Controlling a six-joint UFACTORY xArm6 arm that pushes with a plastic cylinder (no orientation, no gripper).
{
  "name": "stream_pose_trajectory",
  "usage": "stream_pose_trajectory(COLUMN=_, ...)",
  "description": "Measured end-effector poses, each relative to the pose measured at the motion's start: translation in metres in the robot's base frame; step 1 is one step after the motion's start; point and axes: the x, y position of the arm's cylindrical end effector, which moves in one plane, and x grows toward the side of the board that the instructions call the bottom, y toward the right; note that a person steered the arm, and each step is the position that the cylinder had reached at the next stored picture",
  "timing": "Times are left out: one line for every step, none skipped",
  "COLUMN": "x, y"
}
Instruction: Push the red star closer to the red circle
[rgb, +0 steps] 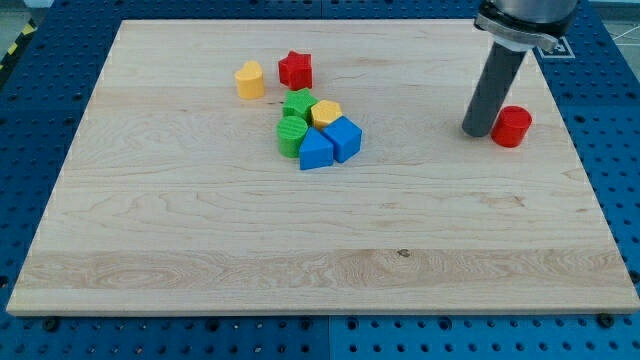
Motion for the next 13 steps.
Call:
stream_pose_trajectory(x=-0.027, y=-0.035)
stream_pose_trajectory(x=-0.057, y=-0.070)
stream_pose_trajectory(x=-0.088, y=-0.099)
stream_pose_trajectory(x=-0.118, y=-0.126)
stream_pose_trajectory(x=-0.136, y=-0.159)
stream_pose_trajectory(x=-0.152, y=-0.190)
stream_pose_trajectory(x=-0.160, y=-0.216)
stream_pose_trajectory(x=-0.159, y=-0.231)
stream_pose_trajectory(x=-0.135, y=-0.231)
stream_pose_trajectory(x=-0.127, y=-0.231)
stream_pose_trajectory(x=-0.118, y=-0.232)
stream_pose_trajectory(x=-0.115, y=-0.226)
stream_pose_trajectory(x=-0.107, y=-0.200)
